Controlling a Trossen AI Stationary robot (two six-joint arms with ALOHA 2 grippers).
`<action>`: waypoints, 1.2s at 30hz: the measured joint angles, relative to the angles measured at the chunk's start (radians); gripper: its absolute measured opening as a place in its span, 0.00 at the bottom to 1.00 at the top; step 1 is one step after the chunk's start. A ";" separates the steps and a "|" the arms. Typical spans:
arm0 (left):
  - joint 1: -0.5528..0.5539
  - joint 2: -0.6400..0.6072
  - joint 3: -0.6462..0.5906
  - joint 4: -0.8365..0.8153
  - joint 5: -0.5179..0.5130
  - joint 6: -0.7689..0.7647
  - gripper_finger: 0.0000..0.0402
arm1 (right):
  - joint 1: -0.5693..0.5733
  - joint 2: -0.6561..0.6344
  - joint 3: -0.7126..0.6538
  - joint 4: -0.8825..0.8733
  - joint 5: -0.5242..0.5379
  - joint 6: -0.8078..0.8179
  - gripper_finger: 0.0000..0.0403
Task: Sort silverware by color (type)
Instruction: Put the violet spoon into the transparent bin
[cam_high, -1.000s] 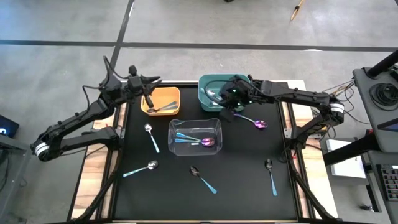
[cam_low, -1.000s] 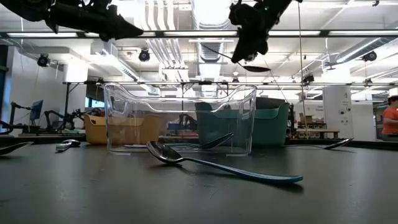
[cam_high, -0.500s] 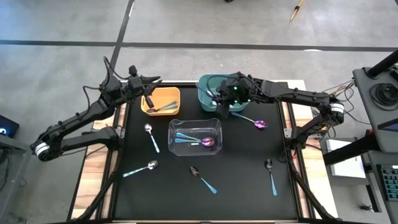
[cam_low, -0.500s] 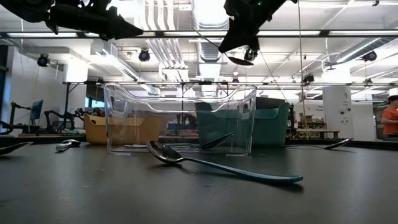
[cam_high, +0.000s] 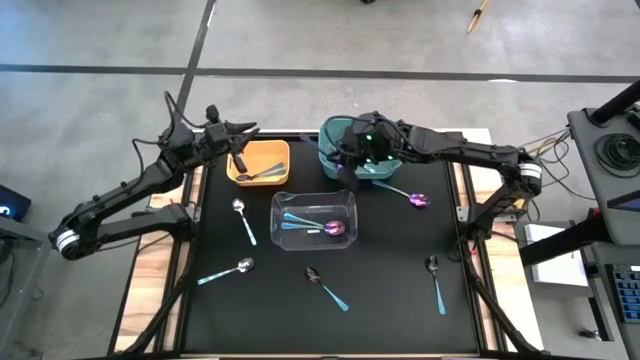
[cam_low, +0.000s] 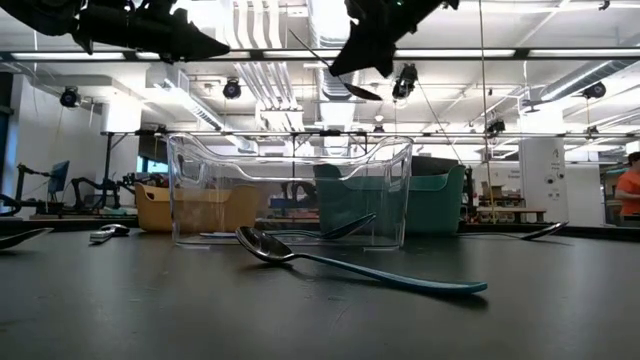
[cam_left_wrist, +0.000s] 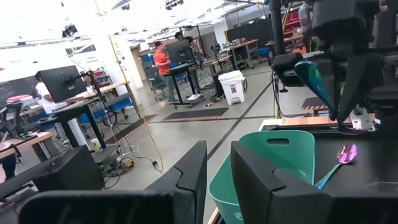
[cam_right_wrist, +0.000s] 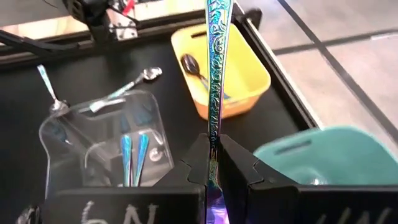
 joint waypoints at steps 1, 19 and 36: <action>0.000 -0.002 0.000 -0.001 0.000 0.001 0.13 | 0.000 0.013 0.017 -0.002 -0.007 -0.009 0.03; 0.000 -0.169 -0.001 -0.099 0.000 -0.022 0.13 | 0.025 0.261 0.302 -0.235 -0.127 -0.113 0.03; 0.000 -0.252 -0.014 -0.143 -0.059 -0.022 0.13 | 0.089 0.522 0.629 -0.570 -0.128 -0.185 0.03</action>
